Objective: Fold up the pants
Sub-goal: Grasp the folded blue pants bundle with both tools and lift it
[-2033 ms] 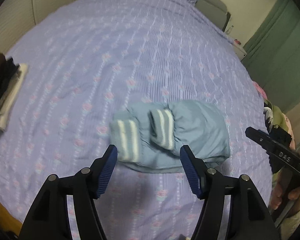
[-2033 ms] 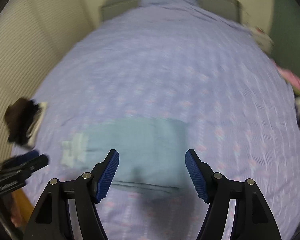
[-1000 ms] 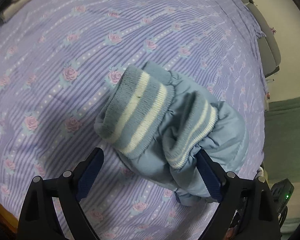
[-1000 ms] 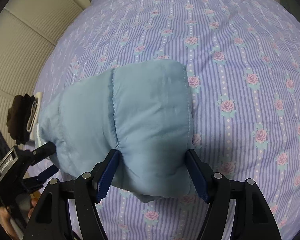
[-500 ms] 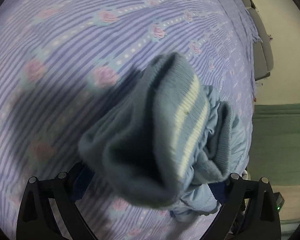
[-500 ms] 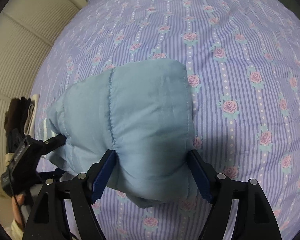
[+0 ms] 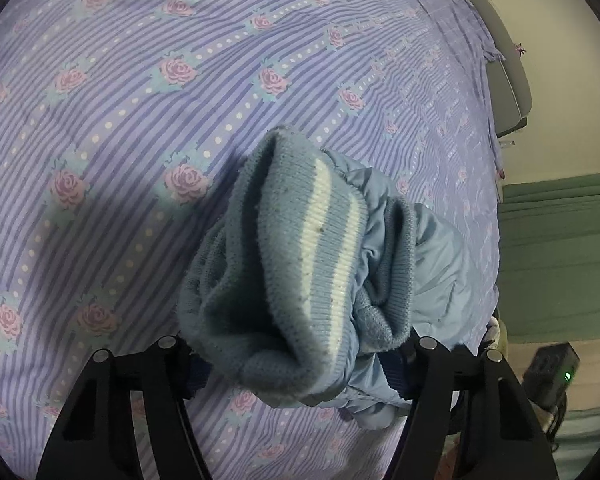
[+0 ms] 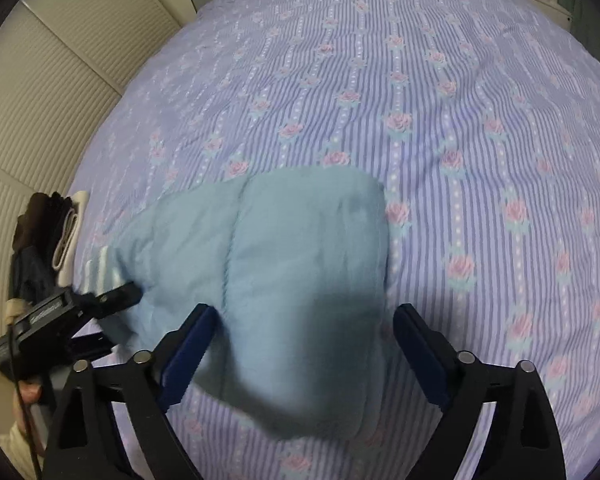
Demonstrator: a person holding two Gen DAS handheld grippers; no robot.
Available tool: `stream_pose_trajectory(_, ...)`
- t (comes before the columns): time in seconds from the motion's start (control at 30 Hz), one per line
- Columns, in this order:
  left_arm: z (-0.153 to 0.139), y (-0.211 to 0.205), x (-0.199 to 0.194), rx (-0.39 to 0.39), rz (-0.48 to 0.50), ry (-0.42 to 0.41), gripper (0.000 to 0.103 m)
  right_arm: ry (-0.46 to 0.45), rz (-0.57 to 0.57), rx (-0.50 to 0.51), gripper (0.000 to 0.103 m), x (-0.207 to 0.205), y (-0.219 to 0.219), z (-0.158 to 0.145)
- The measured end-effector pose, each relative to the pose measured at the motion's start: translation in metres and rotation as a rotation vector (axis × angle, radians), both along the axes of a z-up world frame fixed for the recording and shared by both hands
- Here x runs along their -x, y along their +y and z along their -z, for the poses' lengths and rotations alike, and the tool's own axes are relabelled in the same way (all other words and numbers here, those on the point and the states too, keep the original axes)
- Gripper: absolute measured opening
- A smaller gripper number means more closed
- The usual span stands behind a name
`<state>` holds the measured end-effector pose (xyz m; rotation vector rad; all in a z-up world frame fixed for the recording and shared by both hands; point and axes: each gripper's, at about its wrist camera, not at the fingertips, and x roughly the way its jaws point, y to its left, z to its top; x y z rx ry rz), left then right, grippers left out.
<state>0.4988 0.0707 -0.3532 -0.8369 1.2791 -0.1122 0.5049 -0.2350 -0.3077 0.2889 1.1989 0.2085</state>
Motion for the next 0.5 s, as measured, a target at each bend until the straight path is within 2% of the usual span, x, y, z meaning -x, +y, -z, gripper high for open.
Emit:
stream_pose_trajectory(0.1, -0.006, -0.007, -0.007, -0.045, 0.028, -0.007, 0.067, 0.043, 0.038, -0.075, 0.096, -0.004, -0.008, 0.02)
stream_pose_trajectory(0.2, -0.007, -0.011, -0.008, -0.079, 0.059, -0.011, 0.066, 0.119, 0.1, -0.208, 0.097, -0.004, -0.018, 0.046)
stream_pose_trajectory(0.3, -0.009, -0.014, -0.009, -0.099, 0.074, -0.011, 0.065, 0.154, 0.154, -0.271, 0.096, -0.001, -0.019, 0.058)
stream_pose_trajectory(0.37, -0.011, -0.014, -0.009, -0.105, 0.083, -0.008, 0.062, 0.165, 0.172, -0.306, 0.077, 0.003, -0.017, 0.054)
stream_pose_trajectory(0.4, -0.013, -0.017, -0.012, -0.114, 0.092, -0.014, 0.06, 0.162, 0.178, -0.302, 0.073, 0.004, -0.015, 0.051)
stream_pose_trajectory(0.47, -0.02, -0.02, -0.014, -0.127, 0.102, -0.027, 0.058, 0.151, 0.17, -0.278, 0.06, 0.007, -0.012, 0.038)
stream_pose_trajectory(0.5, -0.024, -0.022, -0.015, -0.136, 0.105, -0.034, 0.057, 0.146, 0.168, -0.273, 0.057, 0.009, -0.012, 0.033)
